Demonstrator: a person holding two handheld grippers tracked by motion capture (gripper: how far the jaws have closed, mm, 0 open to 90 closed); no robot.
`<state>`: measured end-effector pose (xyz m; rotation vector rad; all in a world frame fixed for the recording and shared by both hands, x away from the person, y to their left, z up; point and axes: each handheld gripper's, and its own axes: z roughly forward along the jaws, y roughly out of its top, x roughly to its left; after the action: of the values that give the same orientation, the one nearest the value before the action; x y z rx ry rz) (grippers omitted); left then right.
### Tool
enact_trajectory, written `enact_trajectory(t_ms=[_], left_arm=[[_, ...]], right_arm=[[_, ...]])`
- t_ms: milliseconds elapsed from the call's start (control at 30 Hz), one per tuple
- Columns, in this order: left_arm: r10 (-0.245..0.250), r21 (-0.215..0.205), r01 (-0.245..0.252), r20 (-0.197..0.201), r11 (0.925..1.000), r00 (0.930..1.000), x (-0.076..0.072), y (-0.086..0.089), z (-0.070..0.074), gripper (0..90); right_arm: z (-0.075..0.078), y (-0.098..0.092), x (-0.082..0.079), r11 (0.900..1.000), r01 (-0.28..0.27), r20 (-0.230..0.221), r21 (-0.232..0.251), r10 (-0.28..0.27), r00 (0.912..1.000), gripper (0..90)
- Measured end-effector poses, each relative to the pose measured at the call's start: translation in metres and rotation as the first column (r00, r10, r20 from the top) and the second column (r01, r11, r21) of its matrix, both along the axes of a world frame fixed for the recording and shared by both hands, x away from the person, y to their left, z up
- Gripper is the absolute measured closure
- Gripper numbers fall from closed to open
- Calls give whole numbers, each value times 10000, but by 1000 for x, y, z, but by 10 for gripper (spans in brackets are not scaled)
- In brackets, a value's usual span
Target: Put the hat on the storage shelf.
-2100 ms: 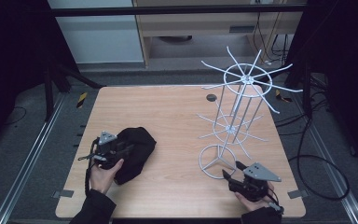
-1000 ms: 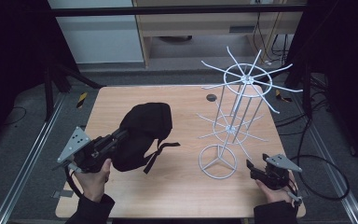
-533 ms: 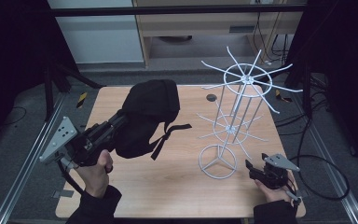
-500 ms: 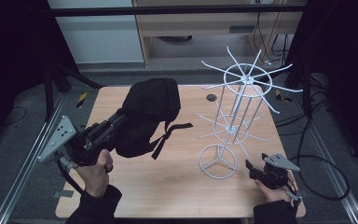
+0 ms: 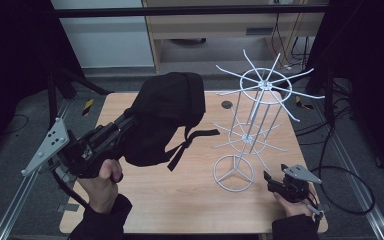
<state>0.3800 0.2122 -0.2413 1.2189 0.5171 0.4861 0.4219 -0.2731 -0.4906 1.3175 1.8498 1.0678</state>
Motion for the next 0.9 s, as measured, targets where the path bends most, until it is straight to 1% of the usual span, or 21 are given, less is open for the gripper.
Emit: enact_trajectory(t_ms=[200, 267, 333, 433, 500, 600, 700, 833, 900], left_arm=[[-431, 114, 429, 218, 9990, 9988, -6, -14, 6, 813], [-573, 172, 569, 219, 9982, 9981, -5, -20, 7, 813], [-650, 330, 645, 160, 9974, 9978, -3, -27, 8, 813], [-727, 617, 732, -91, 9954, 9973, 4, -39, 5, 813], [-796, 747, 819, -331, 9938, 9963, 10, -46, 0, 812], [-921, 748, 963, -572, 9925, 9941, 17, -51, -5, 811], [-992, 828, 1055, -772, 9910, 9921, 23, -54, -10, 804], [-894, 1197, 1025, -1096, 9875, 9899, 27, -57, -17, 779], [-719, 1511, 921, -1343, 9842, 9883, 30, -59, -23, 751]], right_arm=[[0, 0, 0, 10000, 18, 11, 25, -18, 10000, 303], [0, 0, 0, 10000, 17, 5, 26, -17, 10000, 303], [0, 0, 0, 10000, -10, 1, -18, 10, 10000, 303], [0, 0, 0, 10000, -10, -22, -8, 10, 10000, 302], [-1, 0, 0, 9999, -40, 34, -100, 41, 10000, 302], [0, 0, 0, 10000, -14, -37, -24, 14, 10000, 302], [0, 0, 0, 10000, -36, -14, -86, 36, 10000, 301], [0, 0, 0, 10000, -37, -57, -82, 37, 10000, 300], [-1, 1, 0, 9999, -49, -56, -92, 48, 10000, 299]])
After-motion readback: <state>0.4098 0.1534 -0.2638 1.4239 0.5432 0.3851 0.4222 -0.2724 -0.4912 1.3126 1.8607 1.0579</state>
